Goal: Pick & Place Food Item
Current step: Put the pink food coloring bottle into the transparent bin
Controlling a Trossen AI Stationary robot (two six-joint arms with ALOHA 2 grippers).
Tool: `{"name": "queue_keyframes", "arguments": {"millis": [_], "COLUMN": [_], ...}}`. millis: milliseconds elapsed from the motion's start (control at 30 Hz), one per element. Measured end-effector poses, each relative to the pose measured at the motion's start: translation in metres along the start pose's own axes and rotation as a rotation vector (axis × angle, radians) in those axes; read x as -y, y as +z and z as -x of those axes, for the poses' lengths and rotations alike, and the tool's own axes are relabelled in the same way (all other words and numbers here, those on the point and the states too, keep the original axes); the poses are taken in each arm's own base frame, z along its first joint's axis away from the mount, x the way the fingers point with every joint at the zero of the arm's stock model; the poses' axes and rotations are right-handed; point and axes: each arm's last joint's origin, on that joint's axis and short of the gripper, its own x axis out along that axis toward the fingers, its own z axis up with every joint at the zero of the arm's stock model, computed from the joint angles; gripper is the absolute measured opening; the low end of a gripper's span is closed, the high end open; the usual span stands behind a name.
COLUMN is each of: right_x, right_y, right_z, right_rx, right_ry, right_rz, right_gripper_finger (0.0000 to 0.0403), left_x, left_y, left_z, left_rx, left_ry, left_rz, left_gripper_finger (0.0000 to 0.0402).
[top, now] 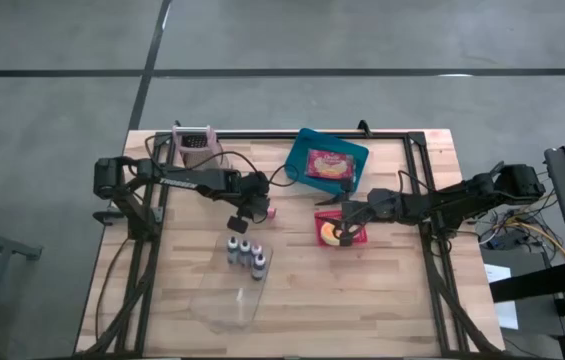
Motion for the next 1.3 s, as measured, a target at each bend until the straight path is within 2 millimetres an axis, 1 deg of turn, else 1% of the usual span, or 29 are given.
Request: {"name": "queue_keyframes", "arguments": {"millis": [433, 533, 767, 1000, 1167, 1300], "right_x": [0.000, 0.000, 0.000, 0.000, 0.000, 0.000], "right_y": [0.000, 0.000, 0.000, 0.000, 0.000, 0.000], "right_z": [0.000, 0.000, 0.000, 0.000, 0.000, 0.000], "right_rx": [-0.002, -0.002, -0.002, -0.001, -0.001, 0.000], "right_ry": [0.001, 0.001, 0.001, 0.002, 0.002, 0.002], "right_rz": [0.002, 0.000, 0.000, 0.000, 0.000, 0.000], "right_gripper_finger": [0.0160, 0.0160, 0.0160, 0.0160, 0.0160, 0.0160], "left_x": [-0.001, -0.001, -0.001, -0.004, -0.006, -0.008], "left_y": [0.002, 0.002, 0.002, 0.003, 0.002, 0.004], "left_z": [0.001, 0.000, 0.001, 0.002, 0.012, 0.027], "left_rx": [0.019, 0.019, 0.018, 0.013, -0.003, 0.019], "left_ry": [-0.008, -0.008, 0.001, 0.067, 0.129, 0.196], "left_rz": [-0.005, -0.005, -0.004, 0.009, 0.016, 0.024], "left_gripper_finger": [0.0078, 0.0064, 0.0014, 0.0002, 0.0001, 0.0003]}}
